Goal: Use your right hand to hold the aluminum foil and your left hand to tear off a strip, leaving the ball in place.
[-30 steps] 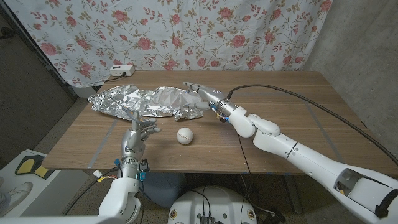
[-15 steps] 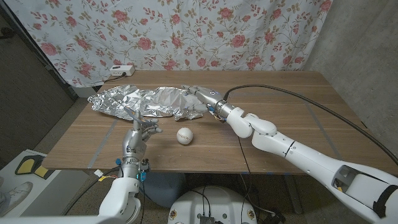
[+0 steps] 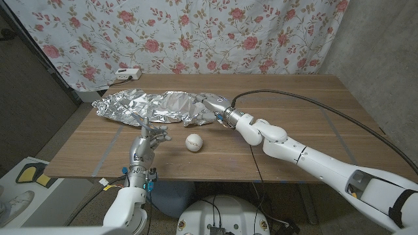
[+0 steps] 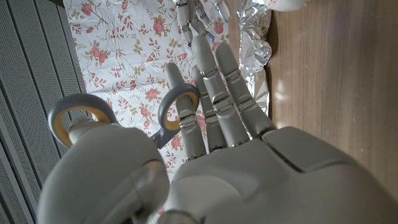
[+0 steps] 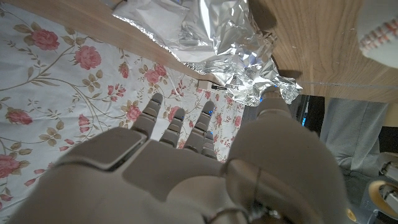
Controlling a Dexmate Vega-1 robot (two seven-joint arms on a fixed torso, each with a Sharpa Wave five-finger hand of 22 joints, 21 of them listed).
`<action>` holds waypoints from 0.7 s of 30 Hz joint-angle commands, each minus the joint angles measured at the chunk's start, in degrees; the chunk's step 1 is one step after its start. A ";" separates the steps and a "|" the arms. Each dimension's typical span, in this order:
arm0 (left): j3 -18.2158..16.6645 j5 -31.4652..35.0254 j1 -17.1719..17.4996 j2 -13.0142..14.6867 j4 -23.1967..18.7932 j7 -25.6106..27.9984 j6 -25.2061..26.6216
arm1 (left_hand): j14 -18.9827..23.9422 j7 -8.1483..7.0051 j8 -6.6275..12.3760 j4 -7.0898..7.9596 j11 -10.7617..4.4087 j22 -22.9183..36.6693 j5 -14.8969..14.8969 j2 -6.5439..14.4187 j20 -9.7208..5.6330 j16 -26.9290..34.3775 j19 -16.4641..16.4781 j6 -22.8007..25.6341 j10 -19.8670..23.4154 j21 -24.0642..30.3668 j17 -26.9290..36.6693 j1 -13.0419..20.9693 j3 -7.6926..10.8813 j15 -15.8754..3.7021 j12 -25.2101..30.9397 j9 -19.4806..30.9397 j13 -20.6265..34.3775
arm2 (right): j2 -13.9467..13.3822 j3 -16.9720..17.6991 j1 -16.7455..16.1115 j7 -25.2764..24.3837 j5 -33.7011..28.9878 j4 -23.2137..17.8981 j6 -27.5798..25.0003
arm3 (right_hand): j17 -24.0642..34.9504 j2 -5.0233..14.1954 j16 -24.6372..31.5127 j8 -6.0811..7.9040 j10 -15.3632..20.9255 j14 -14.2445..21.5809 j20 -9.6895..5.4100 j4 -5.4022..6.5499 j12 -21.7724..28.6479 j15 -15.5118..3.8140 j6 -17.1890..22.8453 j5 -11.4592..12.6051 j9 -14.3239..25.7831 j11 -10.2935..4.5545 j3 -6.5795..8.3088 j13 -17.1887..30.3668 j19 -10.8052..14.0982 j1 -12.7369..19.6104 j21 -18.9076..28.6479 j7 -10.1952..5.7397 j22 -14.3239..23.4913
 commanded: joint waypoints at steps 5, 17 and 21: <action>0.15 -0.55 -0.22 0.65 -0.04 -0.30 0.57 | 0.31 1.07 -0.33 0.38 -3.96 0.40 -0.10 0.38 0.16 0.35 0.01 -0.23 4.20 0.62 -0.05 0.18 -0.27 -0.20 5.93 0.37 0.00 | 1.05 -3.21 3.20 2.60 -4.11 3.00 -0.84 | 0.03 0.38 0.00 0.22 -1.57 -0.73 0.05 -0.95 -0.61 -5.82 -0.95 0.36 -0.08 0.13 0.43 0.21 -0.19 1.15 -0.17 -0.13 0.17; 0.22 -1.22 -0.18 0.99 0.33 -0.86 0.31 | 0.37 1.11 -0.84 0.58 -3.81 0.16 -0.17 0.49 0.01 0.45 0.37 -0.06 4.13 0.93 -0.39 0.40 -0.21 -0.23 5.76 0.59 -0.23 | 1.91 -5.90 5.02 3.70 -7.30 5.17 -1.49 | 0.23 1.73 0.57 0.09 -2.98 0.20 -0.34 -2.33 -1.32 -6.79 -2.24 0.88 -0.11 -1.79 2.30 0.20 0.28 4.76 -0.08 -0.31 0.14; 0.14 -1.36 0.01 1.10 0.22 -0.84 0.37 | 0.70 1.15 -0.90 0.63 -3.88 0.33 -0.18 0.55 -0.03 0.60 0.34 0.13 4.16 1.13 -0.48 0.46 -0.19 -0.11 5.82 0.70 -0.15 | 2.07 -6.80 5.44 3.48 -8.58 5.77 -1.58 | 0.39 2.53 0.45 0.17 -3.09 -0.30 -0.62 -3.01 -1.36 -6.71 -2.45 1.02 -0.12 -2.24 3.61 0.19 0.25 7.33 -0.16 -0.86 0.12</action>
